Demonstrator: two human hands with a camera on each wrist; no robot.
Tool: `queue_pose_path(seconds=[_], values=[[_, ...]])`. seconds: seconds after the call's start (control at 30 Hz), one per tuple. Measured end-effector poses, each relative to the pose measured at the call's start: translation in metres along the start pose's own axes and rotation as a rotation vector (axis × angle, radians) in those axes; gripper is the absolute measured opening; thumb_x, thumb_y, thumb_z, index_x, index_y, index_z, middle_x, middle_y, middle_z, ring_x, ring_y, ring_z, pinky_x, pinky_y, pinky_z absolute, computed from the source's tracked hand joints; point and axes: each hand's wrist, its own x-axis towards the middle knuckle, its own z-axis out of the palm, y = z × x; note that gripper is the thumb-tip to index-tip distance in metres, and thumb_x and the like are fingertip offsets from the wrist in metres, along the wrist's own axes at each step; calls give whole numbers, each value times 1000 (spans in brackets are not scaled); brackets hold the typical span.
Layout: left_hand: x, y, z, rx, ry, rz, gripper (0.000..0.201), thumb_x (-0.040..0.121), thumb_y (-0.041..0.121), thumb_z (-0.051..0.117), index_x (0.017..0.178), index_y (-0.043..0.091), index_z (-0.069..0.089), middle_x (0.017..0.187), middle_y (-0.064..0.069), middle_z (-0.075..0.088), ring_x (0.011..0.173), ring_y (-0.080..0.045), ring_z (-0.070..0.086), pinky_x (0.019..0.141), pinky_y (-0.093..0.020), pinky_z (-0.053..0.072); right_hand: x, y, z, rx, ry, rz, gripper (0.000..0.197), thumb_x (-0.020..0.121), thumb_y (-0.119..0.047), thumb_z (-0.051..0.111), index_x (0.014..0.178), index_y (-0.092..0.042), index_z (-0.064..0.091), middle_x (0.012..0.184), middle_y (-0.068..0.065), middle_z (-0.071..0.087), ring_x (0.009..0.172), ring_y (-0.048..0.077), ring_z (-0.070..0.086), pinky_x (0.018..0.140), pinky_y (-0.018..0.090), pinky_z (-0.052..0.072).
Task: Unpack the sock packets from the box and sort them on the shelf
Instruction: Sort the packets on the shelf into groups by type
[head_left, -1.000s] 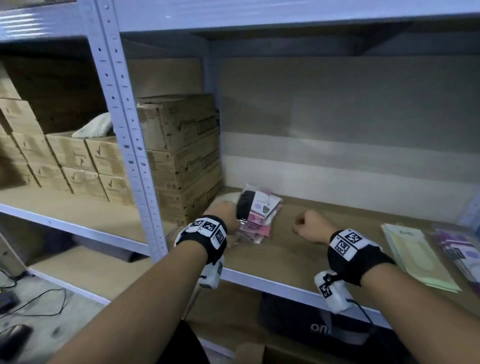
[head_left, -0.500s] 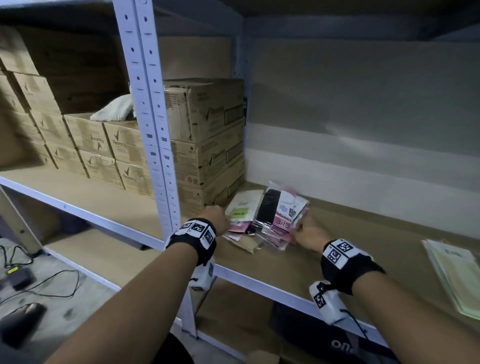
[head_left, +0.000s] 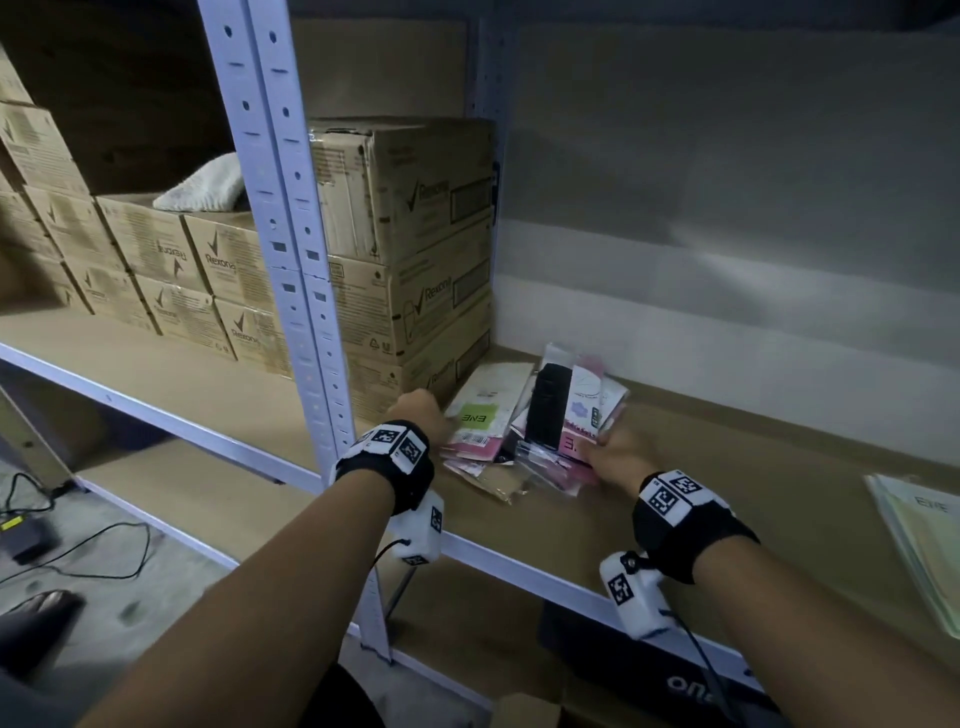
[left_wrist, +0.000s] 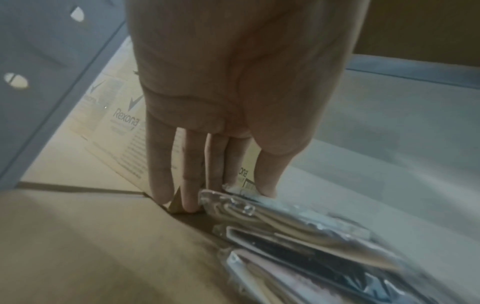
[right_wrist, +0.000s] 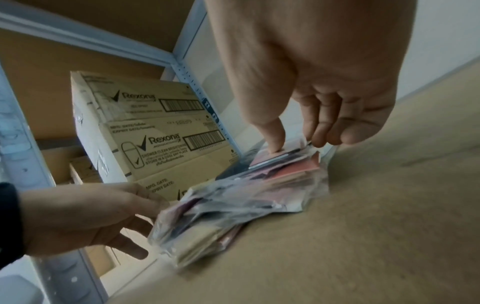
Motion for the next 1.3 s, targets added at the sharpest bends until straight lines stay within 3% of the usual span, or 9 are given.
queue_pose_path(seconds=[0.2,0.3,0.37,0.67,0.73,0.9,1.07,1.17,1.3], values=[[-12,9,-9,-101,111,32,35,78,35,74,64,8,55,71,-7,59,70,-22,59,53,-27,42,-10,7,-12,266,27,60,13,90,-10,60,78,-13,64,87,9,65,65,16,58,56,25,44],[-20,19,-17,-319,132,23,24,77,23,77,69,7,60,71,-7,65,67,-23,66,55,-27,51,-15,10,-18,450,95,93,23,84,-4,64,67,-19,61,87,10,69,73,22,64,71,34,55],[-26,25,-21,-538,139,-6,17,77,12,76,76,11,59,82,-11,70,68,-22,71,61,-30,57,-18,12,-23,548,160,106,22,81,-3,68,69,-19,58,88,10,70,83,26,65,83,39,55],[-65,64,-4,-1097,151,81,17,83,-4,67,88,5,53,90,-20,67,61,-25,67,68,-36,60,-60,26,-80,660,431,4,29,85,-7,68,110,-8,55,101,7,61,89,19,56,82,31,49],[-77,80,8,-1204,85,101,18,83,-7,64,88,4,50,88,-20,64,64,-26,67,75,-39,59,-74,33,-96,678,476,-12,32,86,-8,68,114,-8,53,102,8,59,86,19,55,71,28,50],[-101,124,34,-1359,-57,149,22,86,-11,60,101,0,49,91,-22,64,64,-22,64,54,-23,58,-100,68,-136,683,561,-18,32,87,-7,66,115,-9,51,102,9,58,68,15,54,44,22,40],[-116,156,70,-1431,-145,169,21,85,-14,58,86,7,51,101,-20,65,85,-29,67,71,-33,60,-122,112,-168,673,628,9,27,86,-7,67,109,-12,52,108,8,59,90,20,58,57,25,47],[-123,166,86,-1415,-159,183,16,85,-14,58,88,1,53,91,-14,65,77,-21,66,65,-27,61,-131,135,-178,665,621,57,28,86,-7,66,110,-11,52,108,9,61,98,25,60,86,43,54],[-123,170,99,-1386,-158,193,23,83,-12,63,103,-4,55,95,-20,66,82,-27,66,63,-26,61,-129,159,-179,664,596,104,28,85,-6,67,106,-15,51,108,10,63,100,26,62,91,46,52]])
